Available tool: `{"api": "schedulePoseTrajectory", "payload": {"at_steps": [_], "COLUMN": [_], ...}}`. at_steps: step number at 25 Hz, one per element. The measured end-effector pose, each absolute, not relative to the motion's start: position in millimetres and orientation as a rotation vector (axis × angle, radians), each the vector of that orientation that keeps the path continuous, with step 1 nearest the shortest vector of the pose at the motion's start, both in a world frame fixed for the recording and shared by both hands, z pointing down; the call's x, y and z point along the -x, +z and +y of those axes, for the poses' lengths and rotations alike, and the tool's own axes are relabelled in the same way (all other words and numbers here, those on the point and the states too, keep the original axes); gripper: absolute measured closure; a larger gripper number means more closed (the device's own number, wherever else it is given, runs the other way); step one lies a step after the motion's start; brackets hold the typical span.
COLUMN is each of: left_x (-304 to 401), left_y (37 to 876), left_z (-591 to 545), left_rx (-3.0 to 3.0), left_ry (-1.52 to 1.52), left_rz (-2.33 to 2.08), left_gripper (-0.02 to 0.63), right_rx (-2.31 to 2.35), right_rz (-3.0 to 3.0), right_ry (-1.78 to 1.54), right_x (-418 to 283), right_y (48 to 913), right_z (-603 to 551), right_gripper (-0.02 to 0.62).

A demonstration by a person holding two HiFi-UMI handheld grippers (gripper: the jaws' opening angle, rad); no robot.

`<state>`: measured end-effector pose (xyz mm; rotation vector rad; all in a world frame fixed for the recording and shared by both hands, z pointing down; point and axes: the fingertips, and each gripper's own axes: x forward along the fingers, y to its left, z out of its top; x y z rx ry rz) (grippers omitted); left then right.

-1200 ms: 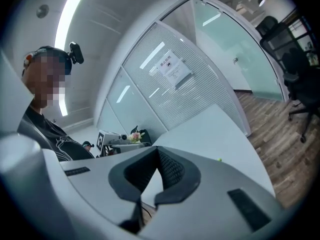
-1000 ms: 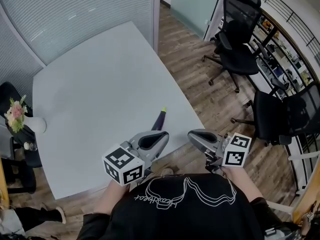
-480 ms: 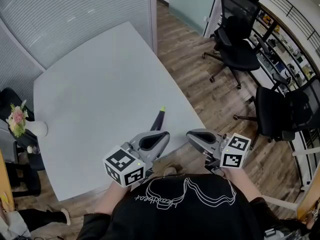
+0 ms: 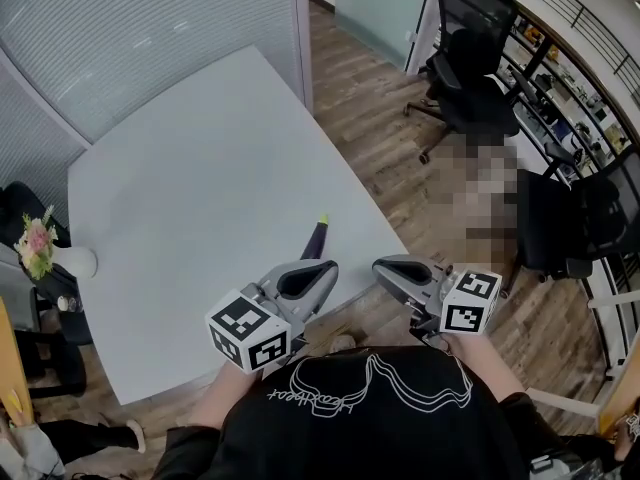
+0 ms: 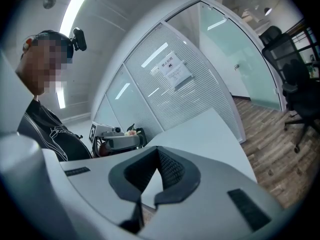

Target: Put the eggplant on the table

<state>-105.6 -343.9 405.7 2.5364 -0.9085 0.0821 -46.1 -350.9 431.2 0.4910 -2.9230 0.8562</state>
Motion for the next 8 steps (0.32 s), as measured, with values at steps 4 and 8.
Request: {"api": "schedulePoseTrajectory", "payload": {"at_steps": [4, 8], "left_x": [108, 111], "left_y": [415, 420], "left_z": [-349, -351], "left_rx": [-2.511, -2.505], "left_ry": [0.087, 0.093], "left_rz": [-0.921, -0.916], "left_gripper": [0.592, 0.592], "right_rx": [-0.503, -0.513], "right_rz": [-2.906, -2.892], "right_ry": [0.871, 0.88], "right_x": [46, 46], "right_y": [439, 445], "right_z": [-353, -354], "right_gripper": [0.588, 0.588]}}
